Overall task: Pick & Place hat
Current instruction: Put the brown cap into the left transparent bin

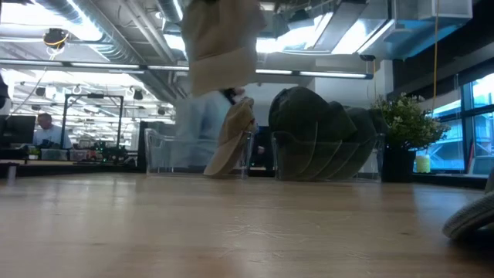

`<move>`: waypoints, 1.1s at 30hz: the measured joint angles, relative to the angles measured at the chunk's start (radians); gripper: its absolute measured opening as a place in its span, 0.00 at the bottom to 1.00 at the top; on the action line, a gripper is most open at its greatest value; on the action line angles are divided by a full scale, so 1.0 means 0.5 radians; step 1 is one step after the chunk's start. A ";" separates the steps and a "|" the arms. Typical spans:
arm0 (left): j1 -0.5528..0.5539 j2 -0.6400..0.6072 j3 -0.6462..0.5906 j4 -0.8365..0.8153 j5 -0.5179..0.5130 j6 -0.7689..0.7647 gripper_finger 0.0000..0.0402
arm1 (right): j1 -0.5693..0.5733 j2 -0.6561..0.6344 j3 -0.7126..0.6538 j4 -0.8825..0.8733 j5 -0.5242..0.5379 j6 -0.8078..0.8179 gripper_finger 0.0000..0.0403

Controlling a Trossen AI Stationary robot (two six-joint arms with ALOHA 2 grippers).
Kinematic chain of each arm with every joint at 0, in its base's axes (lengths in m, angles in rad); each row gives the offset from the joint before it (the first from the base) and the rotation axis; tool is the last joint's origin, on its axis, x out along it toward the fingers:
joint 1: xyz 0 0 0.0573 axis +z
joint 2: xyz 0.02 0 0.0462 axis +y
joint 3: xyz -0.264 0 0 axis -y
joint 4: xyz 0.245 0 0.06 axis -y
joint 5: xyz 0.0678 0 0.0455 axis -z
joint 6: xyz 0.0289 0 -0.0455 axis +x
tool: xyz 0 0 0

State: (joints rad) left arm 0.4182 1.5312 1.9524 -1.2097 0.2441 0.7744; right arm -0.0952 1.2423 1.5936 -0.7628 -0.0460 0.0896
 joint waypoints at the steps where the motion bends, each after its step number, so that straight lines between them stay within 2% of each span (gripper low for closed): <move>1: 0.021 0.033 0.053 -0.054 -0.074 0.089 0.06 | 0.000 -0.001 0.000 0.001 0.000 -0.015 0.49; 3: 0.065 0.089 0.131 -0.149 -0.160 0.280 0.06 | 0.000 -0.001 0.000 0.001 0.001 -0.032 0.49; 7: 0.143 0.167 0.205 -0.219 -0.193 0.684 0.06 | 0.000 -0.017 -0.001 -0.023 0.002 0.008 0.49; 11: 0.221 0.234 0.201 -0.215 -0.186 0.848 0.06 | 0.000 -0.024 -0.001 -0.063 0.005 0.097 0.49; 16: 0.310 0.298 0.166 -0.207 -0.186 1.194 0.06 | 0.000 -0.022 -0.001 -0.068 0.006 0.132 0.49; 21: 0.348 0.372 0.165 -0.222 -0.210 1.373 0.06 | 0.000 -0.019 -0.001 -0.068 0.006 0.133 0.49; 25: 0.349 0.397 0.165 -0.222 -0.359 1.529 0.06 | 0.000 -0.019 -0.001 -0.070 0.005 0.133 0.49; 30: 0.368 0.410 0.165 -0.218 -0.231 1.554 0.06 | 0.000 -0.019 -0.001 -0.072 0.005 0.133 0.49; 33: 0.374 0.423 0.165 -0.229 -0.229 1.553 0.06 | 0.000 -0.019 -0.001 -0.072 0.005 0.132 0.49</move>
State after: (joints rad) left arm 0.6052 1.7428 2.0350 -1.3241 0.1297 1.5508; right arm -0.0952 1.2327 1.5932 -0.7986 -0.0433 0.1555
